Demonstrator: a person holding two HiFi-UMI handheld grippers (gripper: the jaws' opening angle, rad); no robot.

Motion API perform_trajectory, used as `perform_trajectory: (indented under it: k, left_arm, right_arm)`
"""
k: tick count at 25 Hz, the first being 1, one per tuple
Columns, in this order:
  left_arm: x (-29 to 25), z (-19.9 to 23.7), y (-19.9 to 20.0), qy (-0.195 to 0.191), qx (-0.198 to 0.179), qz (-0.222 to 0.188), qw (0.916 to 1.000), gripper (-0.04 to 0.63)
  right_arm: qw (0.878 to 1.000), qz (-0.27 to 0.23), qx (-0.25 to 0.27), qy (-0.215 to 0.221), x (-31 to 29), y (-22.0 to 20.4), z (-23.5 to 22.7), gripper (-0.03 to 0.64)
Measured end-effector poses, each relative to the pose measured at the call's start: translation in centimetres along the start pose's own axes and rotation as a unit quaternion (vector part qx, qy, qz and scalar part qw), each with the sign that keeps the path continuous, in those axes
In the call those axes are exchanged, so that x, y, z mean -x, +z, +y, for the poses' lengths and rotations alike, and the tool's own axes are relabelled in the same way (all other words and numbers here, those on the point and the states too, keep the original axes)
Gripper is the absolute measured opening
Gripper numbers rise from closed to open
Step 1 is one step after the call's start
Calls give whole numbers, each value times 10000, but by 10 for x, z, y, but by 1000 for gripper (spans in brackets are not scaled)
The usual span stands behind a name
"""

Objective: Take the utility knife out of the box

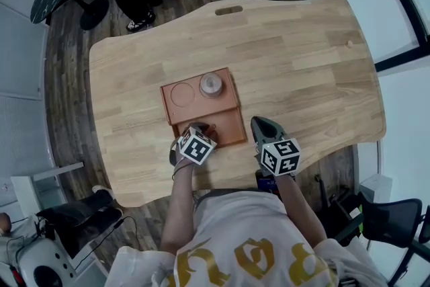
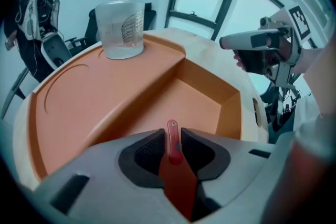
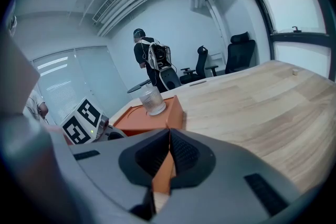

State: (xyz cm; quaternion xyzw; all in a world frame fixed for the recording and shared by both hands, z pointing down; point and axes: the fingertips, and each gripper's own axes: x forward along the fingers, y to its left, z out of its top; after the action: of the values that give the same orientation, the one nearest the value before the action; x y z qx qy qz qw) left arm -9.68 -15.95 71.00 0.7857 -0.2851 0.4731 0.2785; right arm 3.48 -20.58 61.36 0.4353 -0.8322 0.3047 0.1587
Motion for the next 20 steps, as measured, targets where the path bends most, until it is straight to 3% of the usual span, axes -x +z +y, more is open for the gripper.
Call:
perform_trajectory:
  k: [3, 9, 20]
  left_arm:
    - [-1, -2, -1, 150, -337, 31, 9993, 91]
    - [-2, -6, -2, 367, -543, 104, 9978, 92]
    - [-1, -2, 0, 592, -281, -164, 9977, 81]
  right_arm:
    - [10000, -33, -4, 27, 2, 2, 1, 12]
    - [9999, -80, -11, 96, 7, 7, 6, 12]
    - [9998, -121, -53, 154, 10, 5, 14, 12]
